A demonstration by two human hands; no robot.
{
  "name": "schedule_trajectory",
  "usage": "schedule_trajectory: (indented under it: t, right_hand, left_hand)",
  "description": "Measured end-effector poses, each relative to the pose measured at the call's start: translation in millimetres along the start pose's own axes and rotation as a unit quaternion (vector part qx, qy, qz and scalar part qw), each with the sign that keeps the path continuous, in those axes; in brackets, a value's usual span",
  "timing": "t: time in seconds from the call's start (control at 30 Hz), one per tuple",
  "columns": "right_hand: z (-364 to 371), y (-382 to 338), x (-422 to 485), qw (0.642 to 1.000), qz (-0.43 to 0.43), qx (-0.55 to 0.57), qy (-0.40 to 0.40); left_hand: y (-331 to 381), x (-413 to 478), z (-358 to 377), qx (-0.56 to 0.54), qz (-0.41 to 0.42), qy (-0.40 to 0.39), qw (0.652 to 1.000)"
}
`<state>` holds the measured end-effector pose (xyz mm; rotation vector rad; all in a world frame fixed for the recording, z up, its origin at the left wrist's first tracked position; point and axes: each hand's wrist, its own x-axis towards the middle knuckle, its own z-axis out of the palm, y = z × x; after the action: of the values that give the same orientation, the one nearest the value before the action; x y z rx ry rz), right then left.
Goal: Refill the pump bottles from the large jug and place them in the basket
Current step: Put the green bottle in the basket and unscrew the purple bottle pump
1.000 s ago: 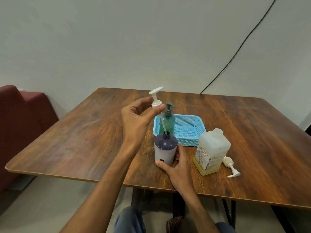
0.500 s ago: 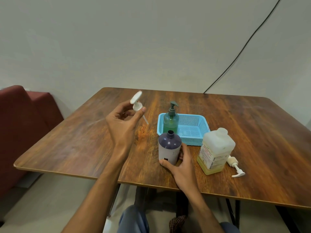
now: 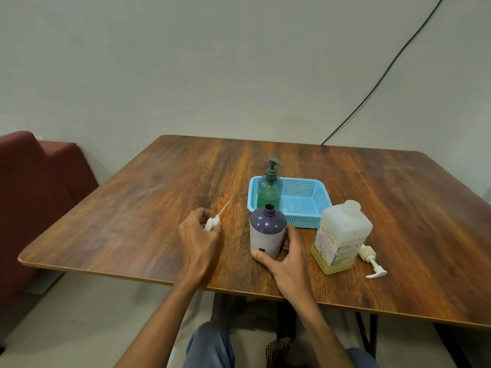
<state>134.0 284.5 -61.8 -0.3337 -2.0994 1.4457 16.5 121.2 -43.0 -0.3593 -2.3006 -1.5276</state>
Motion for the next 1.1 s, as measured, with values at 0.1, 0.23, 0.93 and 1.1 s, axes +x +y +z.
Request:
schedule_trajectory:
  t: [0.1, 0.23, 0.93, 1.1]
  right_hand:
    - [0.0, -0.9, 0.0, 1.000, 0.004, -0.001, -0.002]
    - [0.3, -1.2, 0.0, 1.000, 0.009, -0.003, 0.000]
    - [-8.2, -11.3, -12.3, 0.999, 0.021, 0.026, 0.019]
    - [-20.5, -14.5, -34.1, 0.998, -0.014, 0.020, 0.051]
  left_hand:
    - [-10.2, -0.9, 3.3, 0.035, -0.003, -0.028, 0.999]
    - [-17.5, -2.3, 5.5, 0.047, 0.005, -0.053, 0.997]
    - [19.2, -47.8, 2.8, -0.060, 0.119, -0.049, 0.990]
    - [37.8, -62.6, 19.4, -0.103, 0.132, -0.107, 0.980]
